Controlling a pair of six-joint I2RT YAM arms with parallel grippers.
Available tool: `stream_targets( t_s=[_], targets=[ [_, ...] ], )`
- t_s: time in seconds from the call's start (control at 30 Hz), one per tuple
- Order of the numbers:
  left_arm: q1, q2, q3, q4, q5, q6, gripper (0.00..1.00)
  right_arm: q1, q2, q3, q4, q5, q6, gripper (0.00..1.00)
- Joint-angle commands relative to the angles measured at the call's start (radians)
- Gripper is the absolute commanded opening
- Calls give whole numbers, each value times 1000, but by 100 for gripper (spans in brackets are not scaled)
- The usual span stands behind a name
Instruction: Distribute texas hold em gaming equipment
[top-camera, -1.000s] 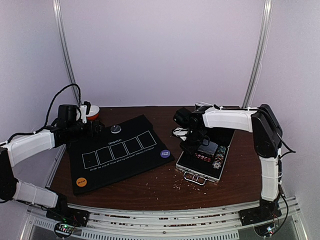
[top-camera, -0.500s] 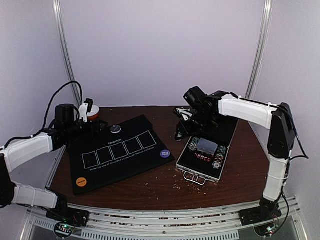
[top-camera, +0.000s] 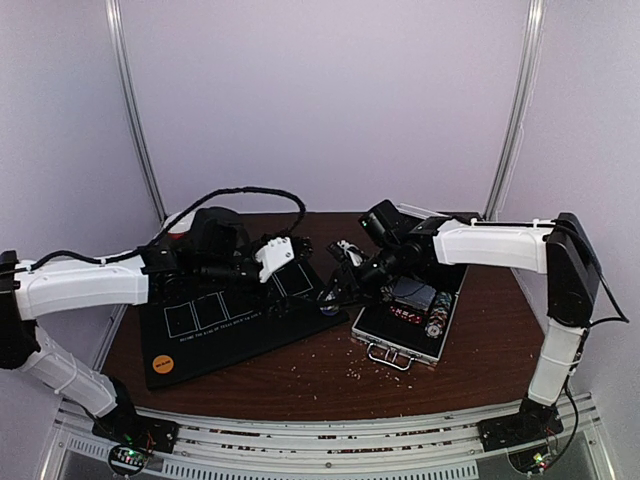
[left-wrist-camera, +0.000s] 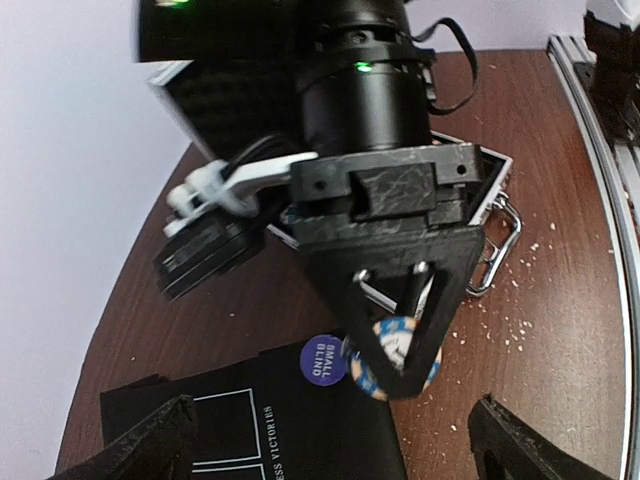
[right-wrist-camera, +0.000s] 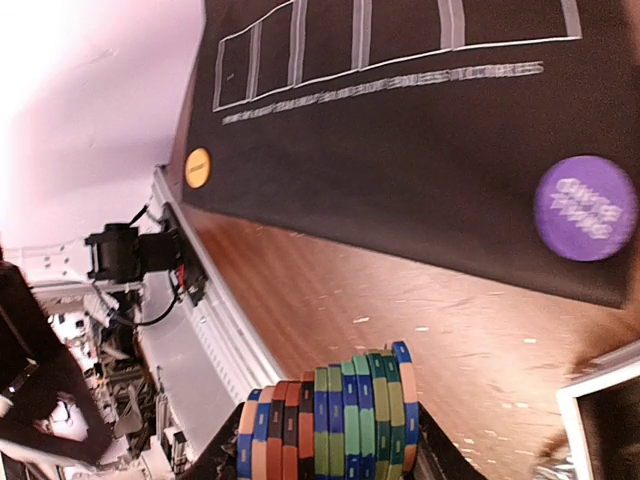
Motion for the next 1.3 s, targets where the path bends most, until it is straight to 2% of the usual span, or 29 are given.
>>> stream_targets(
  t_s=[0.0,0.1,0.3,0.47,0.53,0.7,0.8,0.9,0.93,1.0,1.03,1.27],
  targets=[
    [-40,79,60,-64,33,133,98,38,-24,-34,167,-94,93,0],
    [-43,125,80,-64,34,145,94,55,-18,-57,247,-117,147,0],
    [-46,166,95,-83,36,161,66,71,-10,-59,279,-118,161,0],
    [-47,182,90,-86,-32,176,63,87,-1,-50,285,-127,162,0],
    [-46,183,86,-85,-36,181,58,87,2,-48,287,-126,162,0],
    [-46,194,84,-69,-58,180,52,88,5,-45,294,-129,166,0],
    [-46,201,85,-64,-70,181,39,87,9,-42,291,-129,164,0],
    [-46,197,81,-61,-56,177,30,89,13,-42,292,-133,163,0],
    [-46,198,81,-61,-54,178,24,89,13,-42,292,-132,164,0],
    [-46,194,78,-57,-60,176,4,89,14,-40,293,-133,162,0],
    [-46,191,75,-51,-68,173,0,89,14,-41,293,-133,161,0],
    [-46,183,73,-57,-113,146,0,87,24,-39,286,-138,149,0]
  ],
)
